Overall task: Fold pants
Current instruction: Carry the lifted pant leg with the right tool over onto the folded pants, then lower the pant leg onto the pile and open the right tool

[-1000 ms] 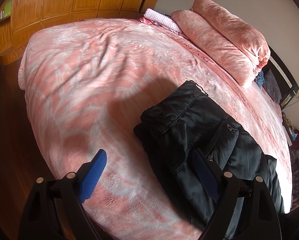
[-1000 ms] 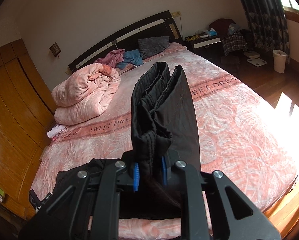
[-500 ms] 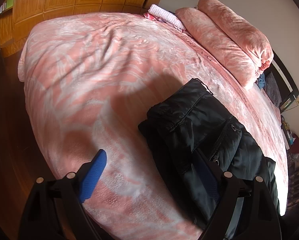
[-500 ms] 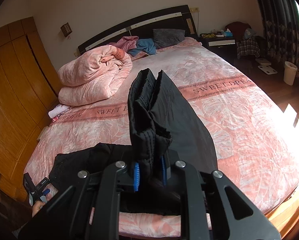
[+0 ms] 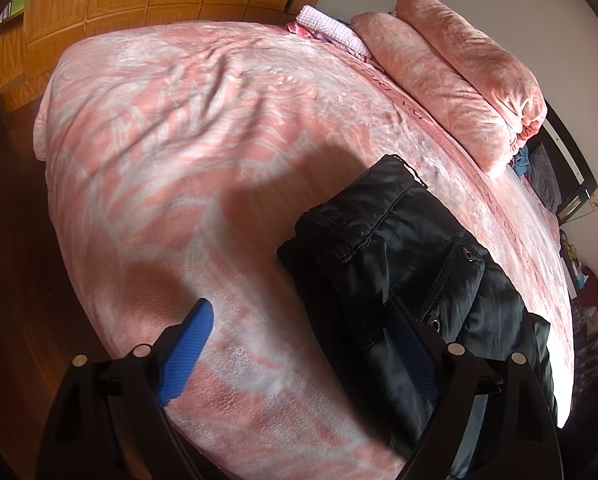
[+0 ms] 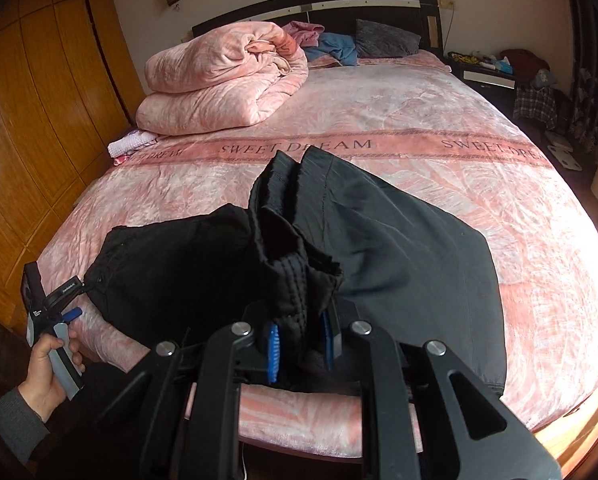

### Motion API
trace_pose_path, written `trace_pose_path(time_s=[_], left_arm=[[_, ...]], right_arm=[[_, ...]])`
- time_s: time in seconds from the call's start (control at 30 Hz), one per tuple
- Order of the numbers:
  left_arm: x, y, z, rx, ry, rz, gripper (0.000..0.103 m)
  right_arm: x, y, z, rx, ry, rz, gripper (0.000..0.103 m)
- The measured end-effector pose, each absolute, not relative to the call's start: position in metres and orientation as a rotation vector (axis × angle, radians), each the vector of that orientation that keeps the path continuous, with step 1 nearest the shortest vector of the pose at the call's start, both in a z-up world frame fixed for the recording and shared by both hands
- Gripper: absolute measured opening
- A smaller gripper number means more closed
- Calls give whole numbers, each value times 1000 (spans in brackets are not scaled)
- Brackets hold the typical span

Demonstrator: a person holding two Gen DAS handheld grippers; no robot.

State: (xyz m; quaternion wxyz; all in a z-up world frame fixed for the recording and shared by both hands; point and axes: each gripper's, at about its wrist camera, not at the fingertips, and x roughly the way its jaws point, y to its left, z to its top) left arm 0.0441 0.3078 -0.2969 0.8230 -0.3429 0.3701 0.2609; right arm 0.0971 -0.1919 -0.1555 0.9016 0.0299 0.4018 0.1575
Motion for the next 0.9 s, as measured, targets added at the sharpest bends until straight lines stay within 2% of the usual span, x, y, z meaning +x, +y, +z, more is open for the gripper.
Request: trace_pose_path(time_s=[0.27,0.6,0.9], left_arm=[[44,309,-298,-736,789,552,88],[43,311,-302,-755,796,543,88],[44,311,-303,-759,796,540,88]], right_arm=[[98,-155,-199,8,900,341,15],[100,-136,-204,-31,882,312,15],[102,-94,-240,-190,927,254,16]])
